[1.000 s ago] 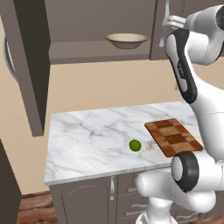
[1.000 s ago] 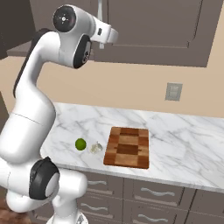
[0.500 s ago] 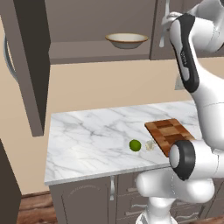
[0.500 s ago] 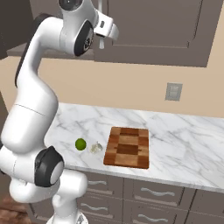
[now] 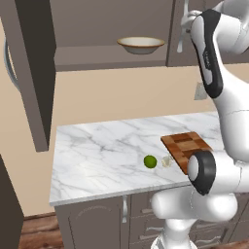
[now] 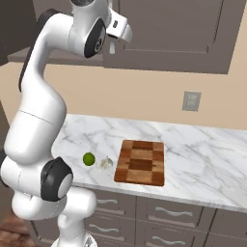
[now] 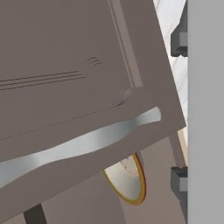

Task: Open the cabinet. Place the bowl and condiment on the counter. Then place the lime and garlic on the cutting board.

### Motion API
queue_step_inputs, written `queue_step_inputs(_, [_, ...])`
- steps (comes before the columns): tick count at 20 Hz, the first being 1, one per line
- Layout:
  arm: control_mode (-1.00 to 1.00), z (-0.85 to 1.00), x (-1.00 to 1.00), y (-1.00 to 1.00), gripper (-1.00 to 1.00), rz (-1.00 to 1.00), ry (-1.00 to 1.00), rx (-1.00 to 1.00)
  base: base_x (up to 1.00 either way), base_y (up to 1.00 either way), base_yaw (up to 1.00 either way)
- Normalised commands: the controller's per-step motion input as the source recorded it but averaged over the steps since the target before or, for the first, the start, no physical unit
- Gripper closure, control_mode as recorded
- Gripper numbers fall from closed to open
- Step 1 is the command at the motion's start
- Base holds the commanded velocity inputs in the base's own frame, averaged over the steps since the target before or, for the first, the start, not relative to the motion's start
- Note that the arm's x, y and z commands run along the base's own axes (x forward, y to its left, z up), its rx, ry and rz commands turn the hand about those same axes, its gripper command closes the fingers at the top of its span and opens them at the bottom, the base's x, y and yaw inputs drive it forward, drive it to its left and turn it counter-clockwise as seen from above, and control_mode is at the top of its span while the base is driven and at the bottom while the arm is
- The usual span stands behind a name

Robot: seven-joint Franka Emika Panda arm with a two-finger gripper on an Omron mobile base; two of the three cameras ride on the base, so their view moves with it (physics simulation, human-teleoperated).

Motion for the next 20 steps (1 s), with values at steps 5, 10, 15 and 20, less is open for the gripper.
queue_step_inputs(5, [-1.0, -0.18, 0.0, 0.11, -1.0, 0.0, -0.12, 0.0, 0.0, 0.0, 0.0])
queue_step_inputs(10, [-1.0, -0.03, 0.0, 0.32, -1.0, -0.04, -0.17, 0.01, 0.0, 0.0, 0.0])
queue_step_inputs(15, [-1.0, -0.06, 0.14, 0.24, -1.0, -0.07, -0.11, 0.0, 0.0, 0.0, 0.0])
queue_step_inputs(20, [-1.0, 0.04, 0.16, -0.32, -1.0, -0.02, 0.02, 0.02, 0.0, 0.0, 0.0])
